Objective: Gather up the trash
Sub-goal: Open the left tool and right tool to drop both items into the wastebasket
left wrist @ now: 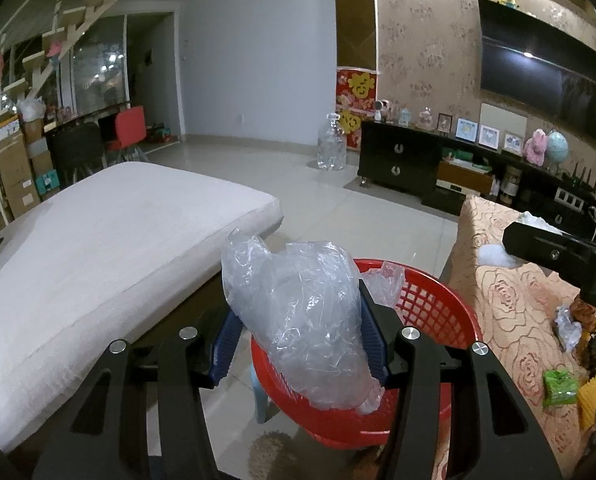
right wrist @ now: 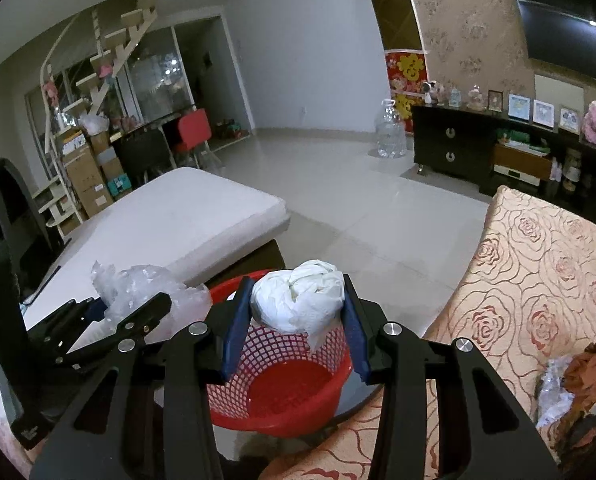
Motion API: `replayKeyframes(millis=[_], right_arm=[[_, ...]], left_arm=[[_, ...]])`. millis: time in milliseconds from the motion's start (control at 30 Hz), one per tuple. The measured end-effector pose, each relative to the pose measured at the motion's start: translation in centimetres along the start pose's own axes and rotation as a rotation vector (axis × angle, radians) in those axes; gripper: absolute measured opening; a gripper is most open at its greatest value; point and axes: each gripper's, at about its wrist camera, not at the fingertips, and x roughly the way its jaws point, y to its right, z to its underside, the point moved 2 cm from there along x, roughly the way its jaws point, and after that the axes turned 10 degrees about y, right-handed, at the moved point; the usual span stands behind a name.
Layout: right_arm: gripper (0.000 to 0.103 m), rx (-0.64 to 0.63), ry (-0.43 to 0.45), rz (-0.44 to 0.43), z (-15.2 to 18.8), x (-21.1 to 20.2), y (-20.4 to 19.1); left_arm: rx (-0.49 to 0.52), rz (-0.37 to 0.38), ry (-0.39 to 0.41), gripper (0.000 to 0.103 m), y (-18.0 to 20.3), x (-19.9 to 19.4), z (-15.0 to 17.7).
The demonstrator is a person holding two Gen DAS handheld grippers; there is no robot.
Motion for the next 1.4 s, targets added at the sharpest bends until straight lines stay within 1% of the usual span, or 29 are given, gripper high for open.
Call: replayKeyframes(millis=[167,500,800,900,967,1000,1067,1233,1400], right_arm=[[0.041,0.005,-0.031,-0.007,0.7,1.6,-0.3],[0.041,0.020,-0.096,-0.010,2.2,4.1,-0.4],[0.042,0.034,-0.145,-0.014,3.1,5.5,-0.3],[0.048,0.053,-0.158,-0.029,3.4,5.6,-0.3],[0.055,0.063,-0.162,-0.033,3.5,5.7,-0.2],[0.056,0.066,-0.163,-0.034,3.5,5.7,-0.2],[0.061,0.069,-0.161,-0.036,3.5,5.6,-0.2],[0.065,0.072,-0.148,-0.035,3.2,5.1,-0.1],[0.067,0.073,-0.130,-0.025,2.9,4.5,0.2]], left_arm=[[-0.007,0.006,-0.027,0.050,-0.4,1.4,0.9],[0.029,0.020,-0.106,0.050,0.0,3.6,3.1],[0.023,0.043,-0.160,0.052,0.1,4.7,3.8],[0.032,0.051,-0.162,0.055,0.3,4.7,3.9],[0.034,0.054,-0.165,0.059,0.4,4.7,3.9],[0.033,0.053,-0.165,0.060,0.4,4.7,3.9],[0.028,0.053,-0.164,0.068,0.4,4.7,3.9],[0.008,0.052,-0.150,0.078,-0.1,4.4,3.8],[-0.024,0.039,-0.112,0.082,-1.2,3.7,3.3]])
